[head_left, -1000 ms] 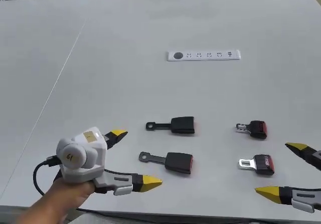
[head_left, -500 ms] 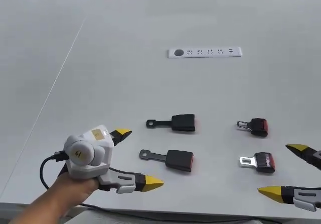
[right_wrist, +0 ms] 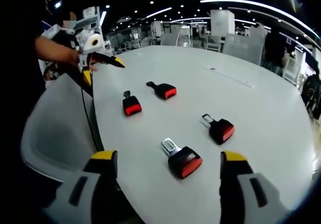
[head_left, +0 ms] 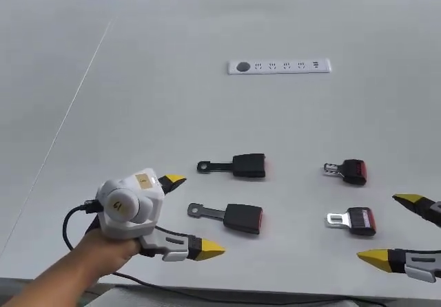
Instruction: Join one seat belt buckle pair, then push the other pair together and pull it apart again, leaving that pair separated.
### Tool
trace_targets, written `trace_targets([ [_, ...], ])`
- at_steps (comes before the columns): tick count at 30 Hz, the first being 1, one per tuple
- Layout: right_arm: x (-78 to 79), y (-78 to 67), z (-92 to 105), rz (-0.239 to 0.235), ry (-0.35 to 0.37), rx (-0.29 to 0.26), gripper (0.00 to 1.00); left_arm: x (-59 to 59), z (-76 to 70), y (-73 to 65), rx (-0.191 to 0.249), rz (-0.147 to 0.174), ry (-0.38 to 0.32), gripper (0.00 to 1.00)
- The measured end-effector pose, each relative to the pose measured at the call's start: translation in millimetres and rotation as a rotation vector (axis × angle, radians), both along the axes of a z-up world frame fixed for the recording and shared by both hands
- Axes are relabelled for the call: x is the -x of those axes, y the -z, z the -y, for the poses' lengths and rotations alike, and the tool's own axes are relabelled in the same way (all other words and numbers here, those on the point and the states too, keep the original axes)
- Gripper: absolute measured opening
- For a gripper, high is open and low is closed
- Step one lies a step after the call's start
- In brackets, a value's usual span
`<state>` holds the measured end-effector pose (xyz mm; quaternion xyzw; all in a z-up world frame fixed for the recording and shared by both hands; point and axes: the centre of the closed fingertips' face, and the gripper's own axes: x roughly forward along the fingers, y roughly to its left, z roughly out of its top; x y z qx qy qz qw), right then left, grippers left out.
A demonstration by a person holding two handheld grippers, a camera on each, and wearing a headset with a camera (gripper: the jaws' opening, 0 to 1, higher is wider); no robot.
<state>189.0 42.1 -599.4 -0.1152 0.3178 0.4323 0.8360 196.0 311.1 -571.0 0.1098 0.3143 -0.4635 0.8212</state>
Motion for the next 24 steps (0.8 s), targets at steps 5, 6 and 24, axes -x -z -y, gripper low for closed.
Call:
trace_targets([
  [5, -4.2, 7.0, 2.0, -0.017, -0.029, 0.023, 0.84, -1.3, 4.0, 6.4, -0.019, -0.013, 0.029, 0.94],
  [6, -4.7, 8.8, 2.5, -0.022, -0.035, 0.030, 0.84, -2.3, 4.8, 8.3, -0.023, -0.014, 0.035, 0.94],
  [24, -14.4, 39.6, 2.0, -0.111, -0.163, 0.094, 0.77, -11.2, 22.8, 40.1, -0.109, -0.048, 0.165, 0.88],
])
